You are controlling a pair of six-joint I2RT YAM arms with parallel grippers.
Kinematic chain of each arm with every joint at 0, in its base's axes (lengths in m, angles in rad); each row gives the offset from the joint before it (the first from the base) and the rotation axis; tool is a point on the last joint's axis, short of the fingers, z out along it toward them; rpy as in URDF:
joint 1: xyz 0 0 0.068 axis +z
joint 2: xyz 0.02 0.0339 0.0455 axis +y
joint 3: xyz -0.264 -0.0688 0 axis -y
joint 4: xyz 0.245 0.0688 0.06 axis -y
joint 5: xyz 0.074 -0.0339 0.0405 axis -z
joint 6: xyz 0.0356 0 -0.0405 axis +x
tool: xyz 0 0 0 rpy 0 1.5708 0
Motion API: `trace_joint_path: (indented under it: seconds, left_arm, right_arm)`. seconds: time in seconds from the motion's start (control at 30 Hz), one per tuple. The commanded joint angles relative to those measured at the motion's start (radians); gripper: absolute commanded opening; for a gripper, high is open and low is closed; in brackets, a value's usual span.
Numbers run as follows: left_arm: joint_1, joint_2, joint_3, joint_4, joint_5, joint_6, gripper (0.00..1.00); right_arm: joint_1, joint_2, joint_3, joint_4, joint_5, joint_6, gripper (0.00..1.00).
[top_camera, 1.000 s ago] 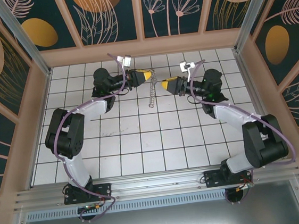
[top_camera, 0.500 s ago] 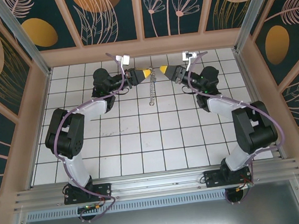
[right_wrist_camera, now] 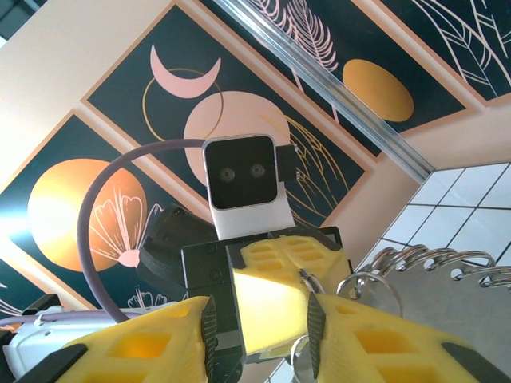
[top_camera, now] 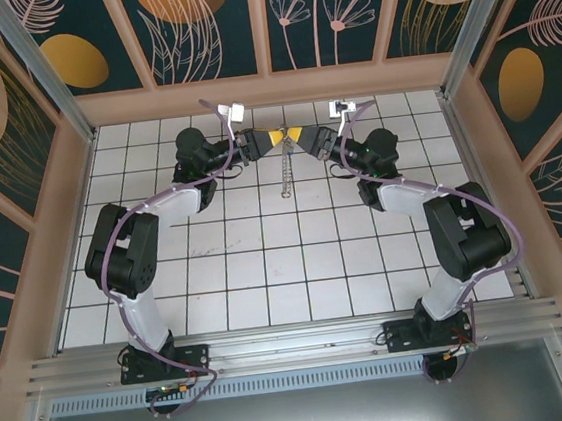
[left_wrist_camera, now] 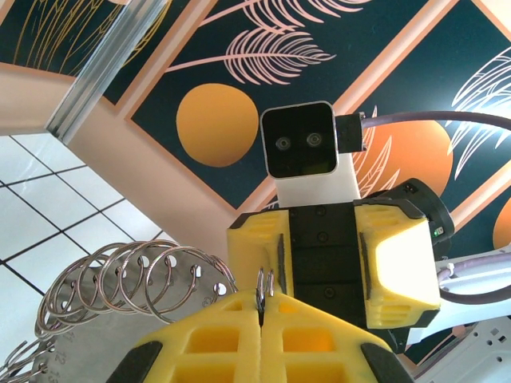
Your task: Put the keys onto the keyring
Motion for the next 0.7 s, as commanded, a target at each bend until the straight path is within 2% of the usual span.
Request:
trace_joint_path:
  seconds: [0.0,0.33,0.67]
  left_arm:
    - [0.000,-0.019,0.014,0.038,-0.010,-0.012,0.00]
    - [0.000,-0.009,0.021,0.040,-0.016,-0.016,0.00]
    - [0.000,-0.003,0.018,0.048,-0.015,-0.023,0.00]
  right_arm:
    - [0.010,0.021,0.033,0.065,0.005,0.018,0.37]
    - [0.019,0.041,0.028,0.068,0.000,0.021,0.28]
    - [0.028,0.065,0.057,0.045,-0.003,0.016,0.27]
